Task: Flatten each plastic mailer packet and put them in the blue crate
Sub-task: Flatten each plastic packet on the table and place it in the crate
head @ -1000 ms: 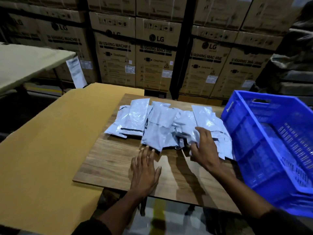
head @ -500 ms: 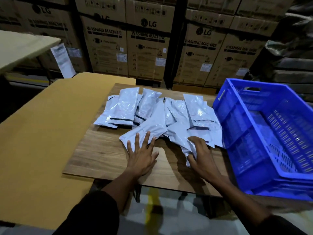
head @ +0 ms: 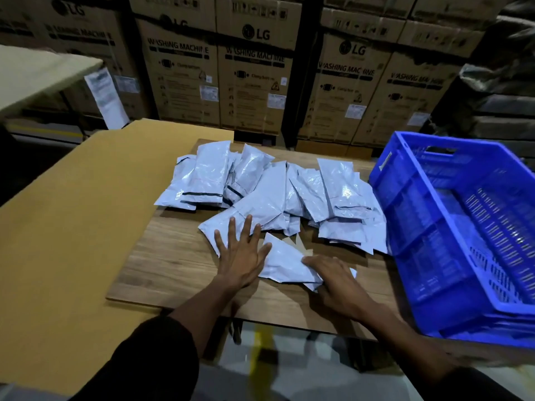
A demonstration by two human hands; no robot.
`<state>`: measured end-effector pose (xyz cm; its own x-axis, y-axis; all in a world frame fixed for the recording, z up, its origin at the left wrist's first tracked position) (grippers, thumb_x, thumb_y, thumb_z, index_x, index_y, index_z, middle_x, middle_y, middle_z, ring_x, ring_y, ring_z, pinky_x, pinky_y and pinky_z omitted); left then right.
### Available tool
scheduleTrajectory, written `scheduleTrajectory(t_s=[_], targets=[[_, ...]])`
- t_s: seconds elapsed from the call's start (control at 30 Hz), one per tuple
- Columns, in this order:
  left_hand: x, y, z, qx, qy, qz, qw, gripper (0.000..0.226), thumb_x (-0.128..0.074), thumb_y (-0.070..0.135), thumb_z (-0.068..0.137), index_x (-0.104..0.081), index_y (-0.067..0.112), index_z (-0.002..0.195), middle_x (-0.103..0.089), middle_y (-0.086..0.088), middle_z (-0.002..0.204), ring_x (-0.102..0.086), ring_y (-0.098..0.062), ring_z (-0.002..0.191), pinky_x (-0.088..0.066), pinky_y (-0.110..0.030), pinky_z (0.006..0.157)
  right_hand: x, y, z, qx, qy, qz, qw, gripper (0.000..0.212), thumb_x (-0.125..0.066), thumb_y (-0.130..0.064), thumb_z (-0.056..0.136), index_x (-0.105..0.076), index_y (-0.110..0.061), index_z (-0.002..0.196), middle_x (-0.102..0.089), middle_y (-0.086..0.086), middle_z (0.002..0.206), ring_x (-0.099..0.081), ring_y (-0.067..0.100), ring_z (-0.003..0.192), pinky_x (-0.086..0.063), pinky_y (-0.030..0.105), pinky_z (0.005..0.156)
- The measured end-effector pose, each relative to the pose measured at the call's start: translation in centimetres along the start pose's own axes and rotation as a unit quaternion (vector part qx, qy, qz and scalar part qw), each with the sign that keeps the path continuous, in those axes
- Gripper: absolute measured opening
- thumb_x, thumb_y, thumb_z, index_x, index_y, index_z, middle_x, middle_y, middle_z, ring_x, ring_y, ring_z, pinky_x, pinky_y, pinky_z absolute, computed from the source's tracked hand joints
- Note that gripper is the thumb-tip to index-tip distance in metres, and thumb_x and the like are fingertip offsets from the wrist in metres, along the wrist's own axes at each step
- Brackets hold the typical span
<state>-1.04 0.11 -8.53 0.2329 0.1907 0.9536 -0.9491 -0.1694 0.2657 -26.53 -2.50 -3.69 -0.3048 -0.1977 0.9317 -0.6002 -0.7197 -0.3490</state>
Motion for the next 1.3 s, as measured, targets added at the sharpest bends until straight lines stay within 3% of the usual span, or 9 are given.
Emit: scheduleTrajectory(t_s=[0.13,0.3,0.47,0.63,0.77,1.03,1.17,1.23,1.3], targets=[[1.0,3.1,-1.7,-0.083,0.044,0.032,0.995,0.068,-0.018,0.055,0.104,-0.052,0.013,0.145,-0.037,-0.007,0.160,-0.021,-0.030,0.152,-0.017,-0.064,0.118,0.0,-0.9,0.8,-0.034,-0.093,-0.047,0.994,0.070,-0.053,-0.010,0.079,-0.044,-0.022,0.147,-0.041,-0.006,0.153,-0.022,0.020,0.150,-0.010,0.051,0.119],[-0.1,6.1,-4.1,-0.214,0.006,0.043,0.976,0.060,-0.025,0.047,0.105,-0.053,0.011,0.143,-0.051,-0.006,0.150,-0.037,-0.024,0.145,-0.015,-0.053,0.118,-0.9,-1.7,-0.2,-0.056,0.014,-0.088,0.994,0.061,-0.029,-0.036,0.086,-0.054,-0.020,0.138,-0.054,-0.003,0.145,-0.038,0.019,0.142,-0.025,0.060,0.111],[-0.8,5.8,-3.7,-0.183,-0.055,0.058,0.980,0.066,-0.015,0.052,0.104,-0.036,0.014,0.154,-0.036,-0.005,0.160,-0.026,-0.027,0.150,-0.004,-0.052,0.121,-2.2,-1.5,-0.8,-0.146,-0.077,-0.096,0.982,0.092,0.018,-0.071,0.083,-0.009,-0.027,0.159,0.006,-0.013,0.166,0.012,0.010,0.152,0.002,0.055,0.118],[-0.4,5.7,-3.5,-0.175,-0.057,0.075,0.980,0.063,-0.020,0.052,0.103,-0.041,0.018,0.152,-0.038,-0.002,0.159,-0.030,-0.034,0.148,-0.024,-0.064,0.116,-3.0,-0.1,-1.3,-0.126,-0.073,-0.129,0.981,0.068,-0.008,-0.065,0.100,0.004,-0.032,0.158,0.019,-0.017,0.163,0.021,0.011,0.150,0.001,0.056,0.119],[-0.8,5.6,-4.2,-0.162,-0.048,0.078,0.982,0.061,-0.026,0.052,0.101,-0.048,0.019,0.148,-0.049,-0.001,0.152,-0.038,-0.035,0.144,-0.030,-0.064,0.112,-3.1,0.5,-1.6,-0.091,-0.069,-0.151,0.982,0.067,-0.012,-0.063,0.102,-0.002,-0.031,0.159,0.012,-0.016,0.165,0.015,0.012,0.151,0.000,0.056,0.120],[0.3,7.4,-6.4,-0.155,0.002,0.098,0.983,0.061,-0.026,0.048,0.102,-0.064,0.011,0.133,-0.064,-0.007,0.135,-0.049,-0.033,0.137,-0.016,-0.065,0.113,-2.4,-0.3,-2.8,-0.048,-0.053,-0.135,0.988,0.068,-0.006,-0.057,0.101,-0.020,-0.022,0.158,-0.009,-0.010,0.165,-0.001,0.017,0.153,0.005,0.054,0.119],[-0.3,8.4,-5.5,-0.173,-0.037,0.089,0.980,0.056,-0.029,0.036,0.099,-0.068,0.009,0.127,-0.068,-0.007,0.129,-0.055,-0.025,0.132,-0.027,-0.050,0.117,-2.6,-2.3,-0.9,-0.083,0.018,-0.124,0.989,0.059,-0.022,-0.040,0.101,-0.048,-0.014,0.146,-0.041,0.000,0.155,-0.031,0.020,0.147,-0.008,0.049,0.117],[-1.0,7.9,-5.2,-0.171,-0.053,0.076,0.981,0.055,-0.030,0.035,0.097,-0.070,0.010,0.125,-0.069,-0.006,0.128,-0.059,-0.023,0.128,-0.035,-0.045,0.114,-3.6,-2.4,-0.7,-0.101,0.003,-0.122,0.987,0.059,-0.023,-0.037,0.098,-0.051,-0.012,0.143,-0.045,0.003,0.153,-0.038,0.023,0.143,-0.015,0.047,0.116],[-1.4,7.1,-5.2,-0.170,-0.037,0.070,0.982,0.056,-0.030,0.036,0.098,-0.066,0.010,0.131,-0.063,-0.007,0.137,-0.055,-0.023,0.132,-0.028,-0.045,0.114,-4.3,-2.1,-0.8,-0.107,0.005,-0.137,0.985,0.057,-0.026,-0.036,0.098,-0.054,-0.012,0.141,-0.047,0.003,0.151,-0.043,0.024,0.140,-0.018,0.046,0.113]])
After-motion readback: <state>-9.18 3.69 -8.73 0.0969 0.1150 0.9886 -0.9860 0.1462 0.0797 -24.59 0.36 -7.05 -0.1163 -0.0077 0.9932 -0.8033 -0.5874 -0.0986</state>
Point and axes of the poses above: each hand's wrist, its own z-axis towards the middle knuckle, its own x-axis out of the back of the hand, y = z × x, the point moved 2 cm from there along z, towards the middle knuckle
